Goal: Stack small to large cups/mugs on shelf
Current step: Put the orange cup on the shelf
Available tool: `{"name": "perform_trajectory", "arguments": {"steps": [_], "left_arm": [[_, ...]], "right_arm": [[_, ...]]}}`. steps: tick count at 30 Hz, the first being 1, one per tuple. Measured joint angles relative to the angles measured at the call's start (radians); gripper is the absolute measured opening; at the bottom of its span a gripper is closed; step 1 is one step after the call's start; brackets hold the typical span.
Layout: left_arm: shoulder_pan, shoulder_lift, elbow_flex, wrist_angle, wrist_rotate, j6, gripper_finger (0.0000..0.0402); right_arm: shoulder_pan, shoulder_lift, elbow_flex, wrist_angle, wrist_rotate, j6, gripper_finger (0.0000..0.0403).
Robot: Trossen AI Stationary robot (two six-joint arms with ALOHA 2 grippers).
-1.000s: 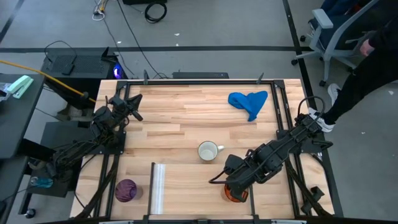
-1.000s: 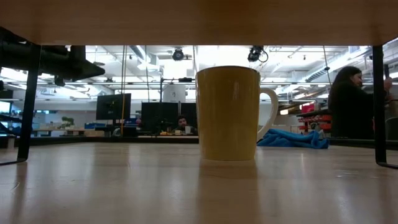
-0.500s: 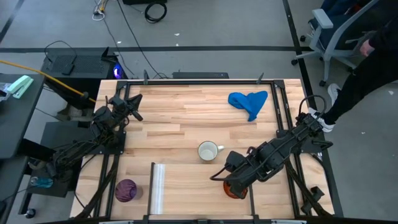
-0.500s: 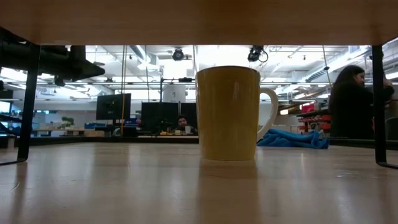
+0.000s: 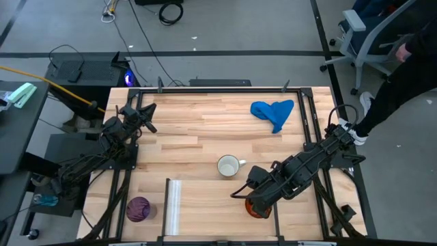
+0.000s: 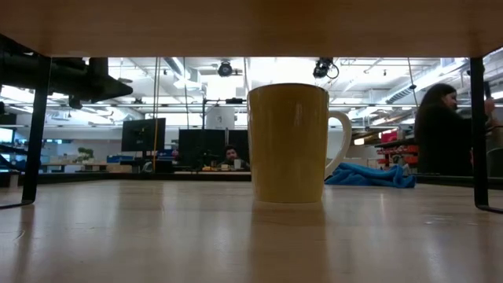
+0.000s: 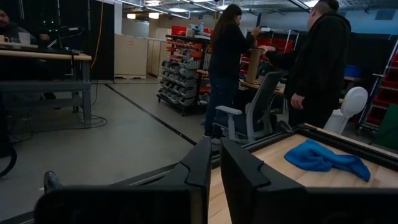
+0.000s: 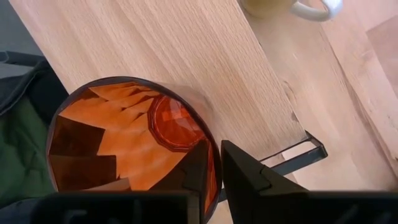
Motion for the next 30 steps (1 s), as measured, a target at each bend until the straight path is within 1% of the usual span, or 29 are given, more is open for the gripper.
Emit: {"name": "perform_trajectory", "arguments": {"steps": [5,13,18,25,30], "left_arm": [[0.000,0.000,0.000,0.000,0.000,0.000,0.0043],[0.000,0.000,0.000,0.000,0.000,0.000,0.0041],[0.000,0.000,0.000,0.000,0.000,0.011,0.0040],[0.000,0.000,0.000,0.000,0.000,0.011,0.0044],[0.000,0.000,0.000,0.000,0.000,0.009,0.0038]], "right_arm": [[0.000,-0.007,0.000,0.000,0.006,0.000,0.0053],[0.014,-0.072,0.000,0.001,0.070,0.041,0.0053],[0.028,-0.133,0.001,0.001,0.139,0.052,0.0053],[0.030,-0.233,0.001,0.001,0.264,0.048,0.0053],[-0.011,-0.309,0.001,0.001,0.384,-0.003,0.0052]]}}
